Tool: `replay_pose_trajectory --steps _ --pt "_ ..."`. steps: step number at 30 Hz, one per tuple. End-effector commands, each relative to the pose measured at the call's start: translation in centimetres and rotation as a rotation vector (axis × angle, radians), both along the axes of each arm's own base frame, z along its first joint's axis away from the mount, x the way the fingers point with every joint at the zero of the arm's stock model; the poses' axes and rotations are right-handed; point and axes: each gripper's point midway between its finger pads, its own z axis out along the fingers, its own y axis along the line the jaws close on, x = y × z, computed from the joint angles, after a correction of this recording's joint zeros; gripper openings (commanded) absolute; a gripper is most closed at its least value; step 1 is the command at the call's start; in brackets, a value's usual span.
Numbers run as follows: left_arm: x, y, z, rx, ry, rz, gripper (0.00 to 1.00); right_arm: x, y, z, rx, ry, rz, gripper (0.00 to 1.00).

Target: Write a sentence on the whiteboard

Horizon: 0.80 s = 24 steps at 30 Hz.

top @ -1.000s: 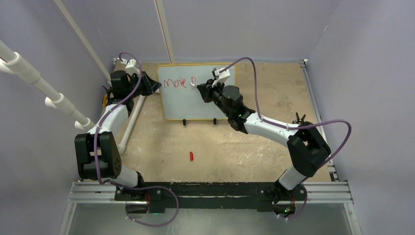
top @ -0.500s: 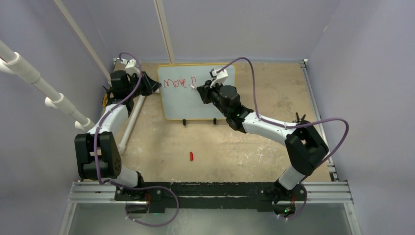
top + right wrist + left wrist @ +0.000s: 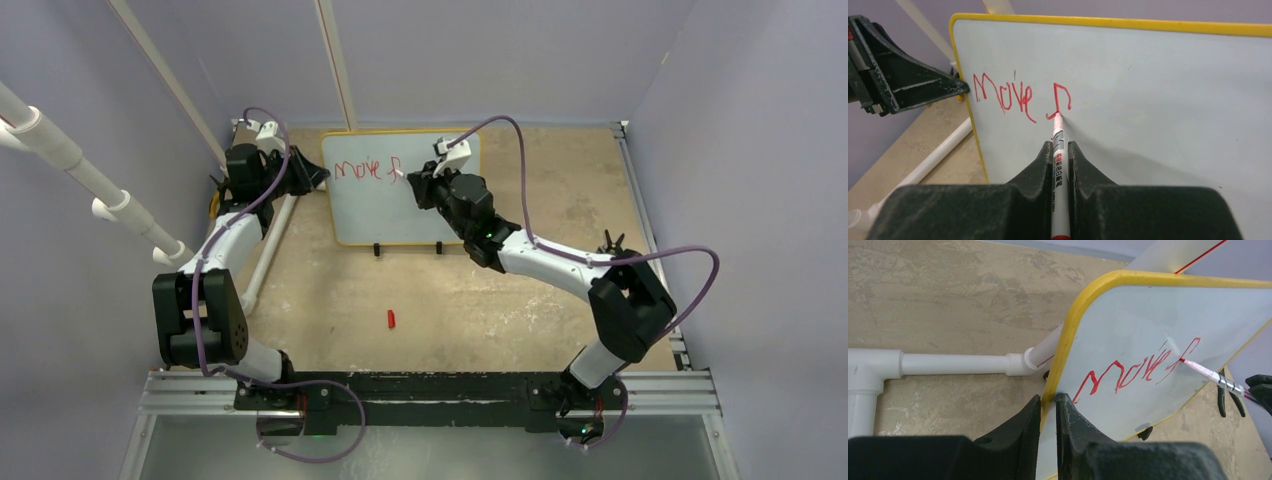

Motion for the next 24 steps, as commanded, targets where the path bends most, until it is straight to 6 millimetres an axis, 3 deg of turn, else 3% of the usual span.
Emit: replay_pose_trajectory --steps 1,12,17,24 --pt "0.1 -0.2 0.9 0.002 -0.028 -0.009 0.15 1.1 -3.5 1.8 -0.008 -0.035 -0.132 0.0" --pt "0.0 -0.1 1.0 0.003 -0.032 -0.008 0.15 -0.4 -3.6 3.4 0.031 -0.1 -0.072 0.0" --pt "0.0 -0.1 1.0 0.004 -0.032 -0.008 0.15 -0.2 -2.9 2.2 0.016 -0.064 -0.053 0.0" --pt "0.1 -0.1 1.0 0.006 -0.033 -0.007 0.15 0.6 -2.5 2.3 0.007 -0.074 -0.062 0.0"
